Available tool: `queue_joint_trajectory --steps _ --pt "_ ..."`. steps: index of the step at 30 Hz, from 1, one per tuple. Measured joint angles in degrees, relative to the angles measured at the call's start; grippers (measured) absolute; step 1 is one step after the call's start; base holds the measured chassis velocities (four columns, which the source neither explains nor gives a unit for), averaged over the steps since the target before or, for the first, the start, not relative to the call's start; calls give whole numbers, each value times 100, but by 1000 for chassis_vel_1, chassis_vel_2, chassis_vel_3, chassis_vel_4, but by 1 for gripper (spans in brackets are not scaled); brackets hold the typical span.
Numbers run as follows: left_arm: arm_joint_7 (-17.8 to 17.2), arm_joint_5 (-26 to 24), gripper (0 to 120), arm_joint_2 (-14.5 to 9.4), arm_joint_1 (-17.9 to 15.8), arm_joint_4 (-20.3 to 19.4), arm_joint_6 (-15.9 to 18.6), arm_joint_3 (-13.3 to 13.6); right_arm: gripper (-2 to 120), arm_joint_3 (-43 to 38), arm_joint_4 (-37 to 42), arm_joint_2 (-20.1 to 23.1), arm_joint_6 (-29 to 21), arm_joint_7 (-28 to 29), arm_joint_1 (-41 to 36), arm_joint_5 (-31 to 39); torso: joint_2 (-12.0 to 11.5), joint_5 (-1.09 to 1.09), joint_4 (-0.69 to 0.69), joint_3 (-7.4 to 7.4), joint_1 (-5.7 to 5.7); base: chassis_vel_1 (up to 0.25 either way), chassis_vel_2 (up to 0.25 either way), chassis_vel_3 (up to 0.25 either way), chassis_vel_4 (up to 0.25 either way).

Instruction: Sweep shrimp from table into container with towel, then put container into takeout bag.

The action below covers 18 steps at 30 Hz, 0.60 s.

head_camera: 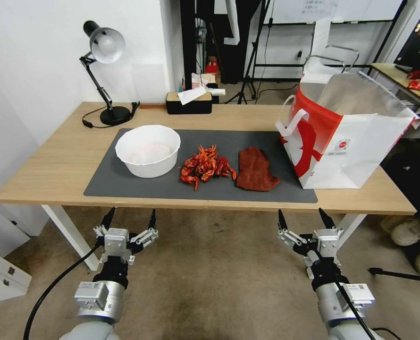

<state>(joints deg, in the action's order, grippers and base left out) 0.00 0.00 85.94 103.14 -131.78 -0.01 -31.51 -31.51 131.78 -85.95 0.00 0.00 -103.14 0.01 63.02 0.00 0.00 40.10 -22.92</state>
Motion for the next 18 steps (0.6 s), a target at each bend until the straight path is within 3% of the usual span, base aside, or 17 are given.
queue_joint_trajectory --steps 18 --pt "0 0 100 0 0 0 0 0 100 0 0 0 0 0 0 0 0 0 0 0 0 0 0 0 0"
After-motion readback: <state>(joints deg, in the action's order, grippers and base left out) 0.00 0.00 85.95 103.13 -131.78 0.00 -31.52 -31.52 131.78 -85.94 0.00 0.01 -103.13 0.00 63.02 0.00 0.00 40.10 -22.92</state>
